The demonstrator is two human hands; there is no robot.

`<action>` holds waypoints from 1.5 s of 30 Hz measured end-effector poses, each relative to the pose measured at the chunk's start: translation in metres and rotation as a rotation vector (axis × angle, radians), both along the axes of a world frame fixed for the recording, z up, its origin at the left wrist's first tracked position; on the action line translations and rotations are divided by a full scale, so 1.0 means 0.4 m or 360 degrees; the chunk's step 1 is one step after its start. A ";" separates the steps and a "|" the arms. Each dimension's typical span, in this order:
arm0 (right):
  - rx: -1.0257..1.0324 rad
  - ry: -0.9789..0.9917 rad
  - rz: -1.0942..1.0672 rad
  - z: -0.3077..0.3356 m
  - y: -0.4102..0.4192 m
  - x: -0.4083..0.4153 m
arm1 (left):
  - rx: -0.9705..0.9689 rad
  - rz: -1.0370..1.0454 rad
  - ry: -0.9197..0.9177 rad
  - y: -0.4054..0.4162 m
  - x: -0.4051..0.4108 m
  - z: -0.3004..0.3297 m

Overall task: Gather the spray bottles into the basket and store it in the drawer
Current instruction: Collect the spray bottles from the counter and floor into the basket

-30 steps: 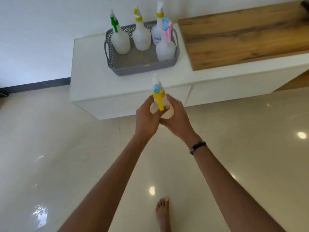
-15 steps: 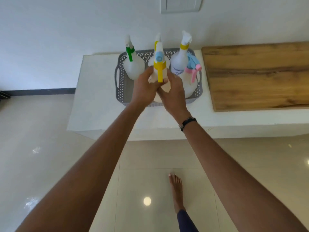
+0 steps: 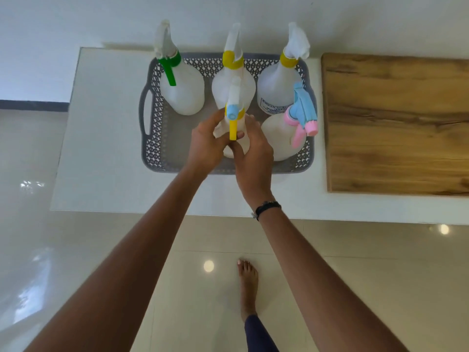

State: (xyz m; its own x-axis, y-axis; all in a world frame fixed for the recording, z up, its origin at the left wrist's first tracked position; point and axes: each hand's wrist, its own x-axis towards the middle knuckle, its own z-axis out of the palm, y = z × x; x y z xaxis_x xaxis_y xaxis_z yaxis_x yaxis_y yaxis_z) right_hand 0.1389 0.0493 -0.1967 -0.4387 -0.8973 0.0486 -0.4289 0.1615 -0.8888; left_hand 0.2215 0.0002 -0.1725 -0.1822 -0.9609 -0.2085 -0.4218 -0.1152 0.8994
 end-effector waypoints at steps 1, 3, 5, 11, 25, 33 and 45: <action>-0.0002 0.0001 -0.0007 0.000 0.000 0.003 | 0.0018 0.0014 0.0005 0.000 0.002 0.000; -0.0006 0.0019 -0.0024 -0.003 0.002 0.003 | 0.0066 0.0047 0.0017 0.003 0.002 -0.002; -0.0007 0.0035 -0.0012 -0.003 0.006 0.000 | 0.0051 0.0031 0.0015 0.008 0.000 -0.003; 0.0022 0.0112 0.0021 0.010 0.011 -0.007 | 0.0060 0.0065 0.0048 0.021 -0.004 -0.008; -0.0116 0.0239 -0.0150 0.092 0.182 0.054 | -0.0012 0.0280 0.0009 0.173 0.080 0.070; -0.0180 0.0338 -0.0105 0.135 0.399 0.217 | -0.0040 0.0179 -0.0015 0.437 0.249 0.113; 0.0060 0.0186 0.0266 0.121 0.838 0.445 | 0.0181 0.0331 -0.0093 0.943 0.587 0.080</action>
State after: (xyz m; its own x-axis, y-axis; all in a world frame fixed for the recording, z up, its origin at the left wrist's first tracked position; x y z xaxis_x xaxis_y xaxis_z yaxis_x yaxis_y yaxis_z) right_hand 0.3171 0.3846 -0.1484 -0.2767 -0.9594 0.0555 -0.5523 0.1115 -0.8262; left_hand 0.4561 0.3775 -0.1406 0.0327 -0.9462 -0.3219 -0.4294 -0.3041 0.8504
